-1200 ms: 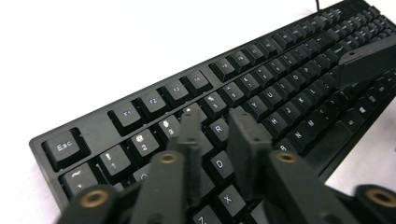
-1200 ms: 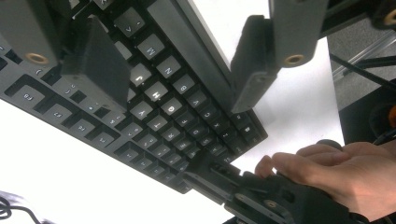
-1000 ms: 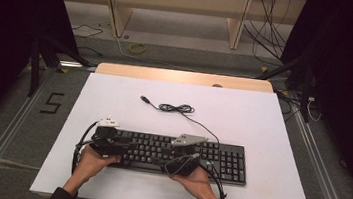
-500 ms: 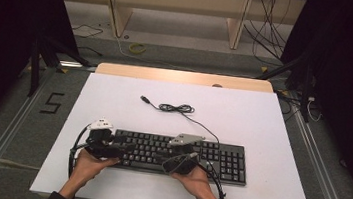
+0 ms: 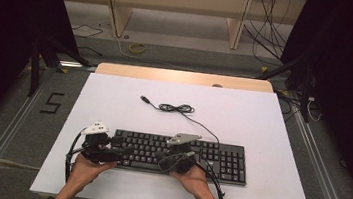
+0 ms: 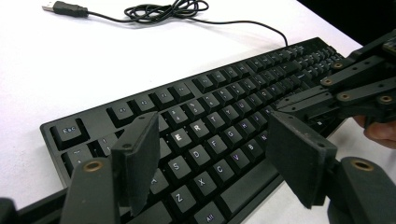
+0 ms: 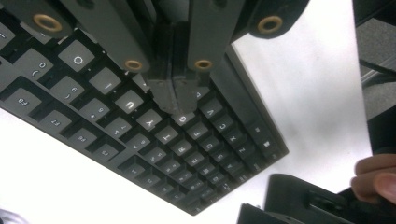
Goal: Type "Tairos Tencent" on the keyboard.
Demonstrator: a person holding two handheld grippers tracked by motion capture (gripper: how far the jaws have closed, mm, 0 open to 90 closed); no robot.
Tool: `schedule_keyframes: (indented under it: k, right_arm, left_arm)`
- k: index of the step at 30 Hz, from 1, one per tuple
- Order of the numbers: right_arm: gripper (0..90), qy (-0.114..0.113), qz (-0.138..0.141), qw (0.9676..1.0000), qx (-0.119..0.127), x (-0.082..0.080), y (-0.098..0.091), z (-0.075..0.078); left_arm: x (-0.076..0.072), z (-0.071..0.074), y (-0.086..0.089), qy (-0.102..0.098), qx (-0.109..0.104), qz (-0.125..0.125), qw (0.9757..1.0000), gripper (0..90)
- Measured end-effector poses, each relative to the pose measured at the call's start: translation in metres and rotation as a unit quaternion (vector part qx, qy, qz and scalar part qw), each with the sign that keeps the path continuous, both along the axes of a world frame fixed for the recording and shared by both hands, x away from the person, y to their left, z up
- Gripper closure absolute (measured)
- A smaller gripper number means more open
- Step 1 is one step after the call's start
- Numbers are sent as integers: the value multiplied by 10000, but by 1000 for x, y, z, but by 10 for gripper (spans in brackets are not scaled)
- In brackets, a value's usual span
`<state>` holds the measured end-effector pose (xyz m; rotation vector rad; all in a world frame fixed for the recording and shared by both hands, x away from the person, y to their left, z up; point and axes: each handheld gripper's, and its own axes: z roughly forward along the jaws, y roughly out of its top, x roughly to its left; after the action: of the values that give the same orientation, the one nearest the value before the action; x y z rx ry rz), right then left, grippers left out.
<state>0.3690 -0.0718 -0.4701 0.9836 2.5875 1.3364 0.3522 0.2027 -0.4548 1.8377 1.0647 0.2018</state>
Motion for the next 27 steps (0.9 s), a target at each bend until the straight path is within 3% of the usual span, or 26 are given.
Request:
schedule_keyframes:
  k: [11, 27]
  right_arm:
    - [900, 38, -6, 9998, -197, 1, 6, -7]
    - [900, 90, 11, 9996, -279, 1, 11, -11]
  left_arm:
    - [-6, -2, 3, -65, -87, 7, 9999, 328]
    - [-9, -4, 5, -58, -81, 12, 9999, 316]
